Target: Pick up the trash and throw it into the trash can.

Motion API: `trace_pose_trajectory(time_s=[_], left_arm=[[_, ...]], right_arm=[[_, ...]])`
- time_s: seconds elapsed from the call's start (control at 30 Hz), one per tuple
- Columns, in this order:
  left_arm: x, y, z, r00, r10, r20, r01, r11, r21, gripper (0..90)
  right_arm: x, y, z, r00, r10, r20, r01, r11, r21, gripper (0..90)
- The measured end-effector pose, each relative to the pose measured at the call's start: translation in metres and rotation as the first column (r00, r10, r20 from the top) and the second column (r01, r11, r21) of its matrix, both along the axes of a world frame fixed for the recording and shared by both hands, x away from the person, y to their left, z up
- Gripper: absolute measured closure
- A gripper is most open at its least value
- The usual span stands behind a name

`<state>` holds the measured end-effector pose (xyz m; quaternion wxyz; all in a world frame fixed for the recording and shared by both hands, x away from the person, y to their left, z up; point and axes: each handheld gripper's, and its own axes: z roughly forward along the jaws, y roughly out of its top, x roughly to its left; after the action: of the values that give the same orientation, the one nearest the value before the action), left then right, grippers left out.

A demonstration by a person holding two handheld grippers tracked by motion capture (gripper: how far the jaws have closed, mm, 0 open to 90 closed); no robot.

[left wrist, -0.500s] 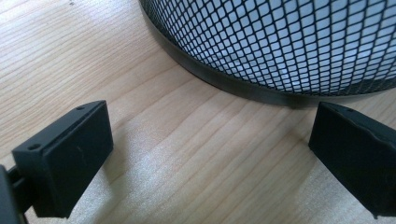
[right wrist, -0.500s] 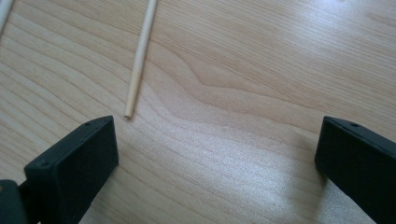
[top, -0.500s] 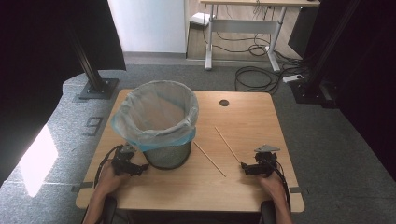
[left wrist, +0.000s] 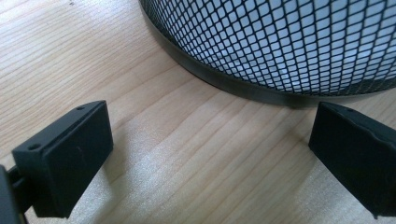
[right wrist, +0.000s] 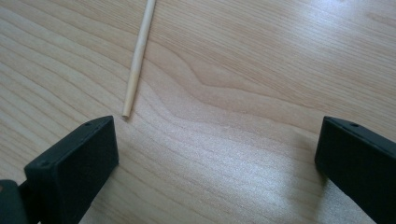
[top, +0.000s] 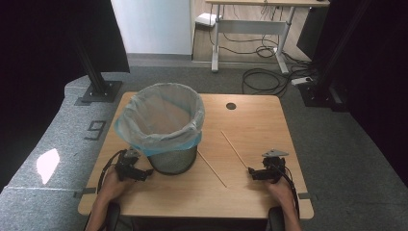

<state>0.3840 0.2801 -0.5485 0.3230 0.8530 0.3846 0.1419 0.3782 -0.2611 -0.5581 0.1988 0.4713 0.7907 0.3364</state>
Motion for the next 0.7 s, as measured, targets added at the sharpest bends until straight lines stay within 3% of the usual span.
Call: trace_pose_trajectory(time_s=[0.4,0.6,0.7], left_arm=[[0.000,-0.001,0.000,1.0000,0.006,0.000,-0.006,1.0000,0.000,0.0],[0.000,-0.001,0.000,1.0000,0.006,-0.001,-0.006,1.0000,0.004,0.0],[0.000,-0.001,0.000,1.0000,0.008,-0.001,-0.008,1.0000,0.004,0.0]], right_arm=[[-0.001,0.002,0.005,0.9996,0.011,-0.027,-0.011,0.9999,-0.002,0.9],[0.007,0.012,0.016,0.9989,0.046,0.007,-0.046,0.9988,-0.018,2.0],[0.013,0.018,0.019,0.9980,0.058,0.025,-0.058,0.9981,-0.022,10.5]])
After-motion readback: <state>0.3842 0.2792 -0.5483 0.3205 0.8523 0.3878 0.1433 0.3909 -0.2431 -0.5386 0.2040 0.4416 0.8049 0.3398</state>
